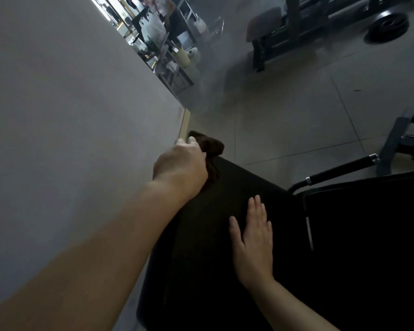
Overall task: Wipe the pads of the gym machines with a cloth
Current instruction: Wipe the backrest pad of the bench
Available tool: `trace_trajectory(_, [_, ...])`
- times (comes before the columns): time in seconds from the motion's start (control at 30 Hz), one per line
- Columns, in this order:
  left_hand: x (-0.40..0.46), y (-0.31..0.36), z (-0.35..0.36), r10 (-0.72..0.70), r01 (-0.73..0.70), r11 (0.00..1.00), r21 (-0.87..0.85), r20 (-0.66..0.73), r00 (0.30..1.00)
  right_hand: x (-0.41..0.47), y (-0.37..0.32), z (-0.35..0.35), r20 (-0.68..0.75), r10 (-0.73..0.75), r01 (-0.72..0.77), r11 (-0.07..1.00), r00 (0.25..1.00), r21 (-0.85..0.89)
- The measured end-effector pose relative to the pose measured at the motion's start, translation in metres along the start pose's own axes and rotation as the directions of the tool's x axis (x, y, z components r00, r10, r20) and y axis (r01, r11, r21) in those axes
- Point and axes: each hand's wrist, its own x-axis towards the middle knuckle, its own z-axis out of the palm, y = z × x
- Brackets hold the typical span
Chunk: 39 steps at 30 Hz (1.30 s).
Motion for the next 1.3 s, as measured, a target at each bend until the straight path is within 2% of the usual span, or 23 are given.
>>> trace_trajectory(0.37, [-0.1, -0.021, 0.024, -0.061, 0.056, 0.985, -0.166, -0.021, 0.998, -0.004, 0.002, 0.001, -0.066, -0.031, 0.034, 0.999, 0.997, 0.041])
trace_trajectory(0.57, [-0.178, -0.033, 0.031, -0.112, 0.126, 0.985, -0.121, 0.122, 0.986, -0.028, 0.002, 0.008, -0.073, -0.056, 0.064, 0.992, 0.996, 0.113])
trace_trajectory(0.63, [-0.175, -0.033, 0.028, -0.11, 0.127, 0.984, -0.128, 0.126, 0.986, -0.032, 0.001, 0.011, -0.085, -0.064, 0.072, 0.993, 0.994, 0.095])
trace_trajectory(0.83, [-0.069, -0.022, 0.023, -0.063, 0.038, 0.944, -0.329, -0.063, 0.996, -0.031, -0.003, 0.011, -0.095, -0.041, 0.048, 0.996, 0.995, 0.073])
trace_trajectory(1.0, [-0.001, -0.02, 0.016, -0.04, 0.054, 0.906, -0.42, 0.044, 0.998, -0.031, -0.003, 0.012, -0.114, -0.039, 0.048, 0.996, 0.993, 0.072])
trace_trajectory(1.2, [-0.074, -0.043, 0.032, 0.045, -0.076, 0.867, -0.492, -0.074, 0.996, -0.029, -0.001, 0.014, -0.129, -0.035, 0.047, 0.995, 0.991, 0.084])
trace_trajectory(1.3, [-0.14, -0.052, 0.042, 0.04, -0.082, 0.869, -0.488, -0.097, 0.995, -0.029, 0.001, 0.015, -0.135, -0.045, 0.062, 0.99, 0.99, 0.123])
